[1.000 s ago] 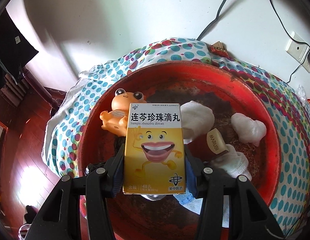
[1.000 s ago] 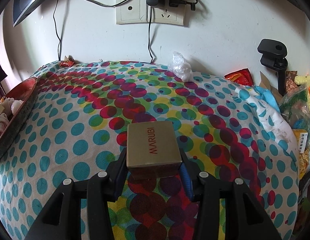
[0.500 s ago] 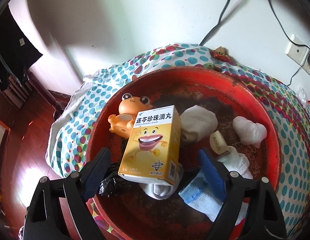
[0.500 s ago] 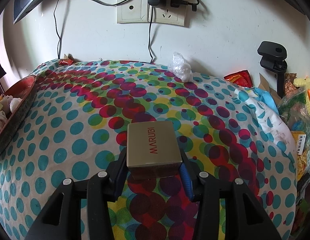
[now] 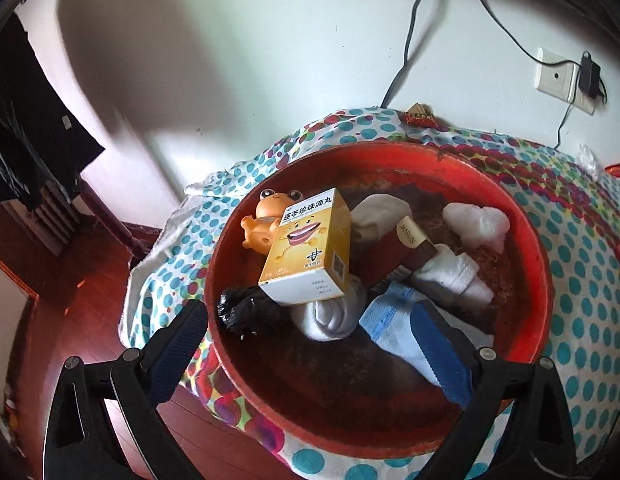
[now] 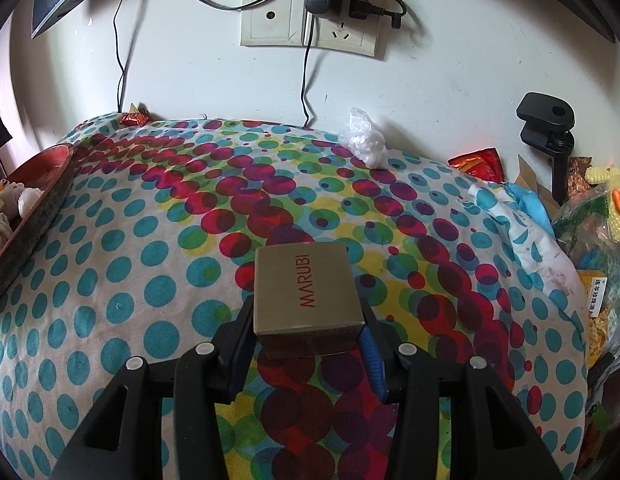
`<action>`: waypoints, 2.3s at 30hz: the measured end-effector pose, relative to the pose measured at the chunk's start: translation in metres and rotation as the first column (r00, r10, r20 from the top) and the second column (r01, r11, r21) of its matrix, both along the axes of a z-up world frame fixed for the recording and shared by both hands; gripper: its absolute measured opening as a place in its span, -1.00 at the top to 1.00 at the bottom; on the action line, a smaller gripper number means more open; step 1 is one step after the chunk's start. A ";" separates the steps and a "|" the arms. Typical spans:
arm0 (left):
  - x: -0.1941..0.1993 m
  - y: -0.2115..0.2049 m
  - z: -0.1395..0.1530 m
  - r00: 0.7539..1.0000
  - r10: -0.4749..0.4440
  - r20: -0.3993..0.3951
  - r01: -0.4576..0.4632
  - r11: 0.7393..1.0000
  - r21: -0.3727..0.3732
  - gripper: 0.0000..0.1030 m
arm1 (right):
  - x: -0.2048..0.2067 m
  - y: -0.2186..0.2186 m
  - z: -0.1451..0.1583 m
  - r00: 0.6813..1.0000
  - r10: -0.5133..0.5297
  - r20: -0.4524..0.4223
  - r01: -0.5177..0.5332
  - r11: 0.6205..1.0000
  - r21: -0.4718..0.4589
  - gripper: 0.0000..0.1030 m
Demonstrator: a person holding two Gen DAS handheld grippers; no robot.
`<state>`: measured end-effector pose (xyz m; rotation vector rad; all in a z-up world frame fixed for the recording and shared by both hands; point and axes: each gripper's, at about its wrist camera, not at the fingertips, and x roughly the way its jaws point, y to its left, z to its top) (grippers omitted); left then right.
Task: Organize objects
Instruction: 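Lift the brown MARUBI box with the right gripper toward the tray, then lower the MARUBI box into the red tray and open the right gripper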
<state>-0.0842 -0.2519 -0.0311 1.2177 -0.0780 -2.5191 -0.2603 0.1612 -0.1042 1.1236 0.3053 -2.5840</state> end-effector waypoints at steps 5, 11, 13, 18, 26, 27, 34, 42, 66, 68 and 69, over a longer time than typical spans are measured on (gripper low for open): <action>0.021 0.017 0.001 0.999 -0.019 -0.036 0.017 0.999 -0.044 -1.00 | 0.002 0.000 0.001 1.000 0.009 -0.003 -0.009 1.000 -0.009 0.08; 0.032 0.023 0.002 0.998 -0.007 -0.069 0.011 0.999 0.050 -1.00 | 0.010 -0.004 0.004 1.000 -0.002 0.018 0.003 0.999 -0.051 0.08; 0.033 0.025 0.003 0.997 -0.004 -0.076 0.008 0.998 0.061 -1.00 | 0.014 -0.007 0.008 1.000 0.000 0.021 0.001 0.998 -0.061 0.08; 0.034 0.029 0.001 0.997 0.017 -0.077 -0.014 0.999 0.044 -1.00 | 0.023 -0.016 0.017 0.999 0.001 0.033 0.001 0.996 -0.084 0.08; 0.027 0.029 0.007 0.995 0.011 -0.099 -0.002 0.996 0.090 -1.00 | 0.033 -0.033 0.025 0.999 -0.025 0.040 0.028 0.997 -0.073 0.08; 0.025 0.027 0.009 0.995 0.008 -0.102 0.001 0.995 0.097 -1.00 | 0.035 -0.035 0.026 0.999 -0.028 0.041 0.030 0.997 -0.067 0.08; 0.011 0.011 0.028 0.995 0.008 -0.098 0.012 0.980 0.201 -1.00 | 0.040 -0.051 0.038 0.998 -0.035 0.056 0.040 0.995 -0.096 0.08; 0.007 0.004 0.047 0.995 -0.004 -0.097 0.022 0.984 0.177 -1.00 | 0.051 -0.096 0.060 1.000 0.011 0.022 -0.009 0.996 -0.090 0.08; 0.022 -0.022 0.061 0.997 0.022 -0.069 -0.013 0.992 0.127 -1.00 | 0.077 -0.267 0.081 0.969 0.246 0.027 -0.244 0.968 -0.068 0.08; 0.024 -0.026 0.062 0.997 0.029 -0.068 -0.021 0.992 0.125 -1.00 | 0.077 -0.279 0.080 0.965 0.262 0.028 -0.260 0.964 -0.060 0.08; 0.024 -0.028 0.063 0.997 0.033 -0.067 -0.025 0.992 0.124 -1.00 | 0.078 -0.285 0.080 0.963 0.269 0.027 -0.267 0.962 -0.057 0.08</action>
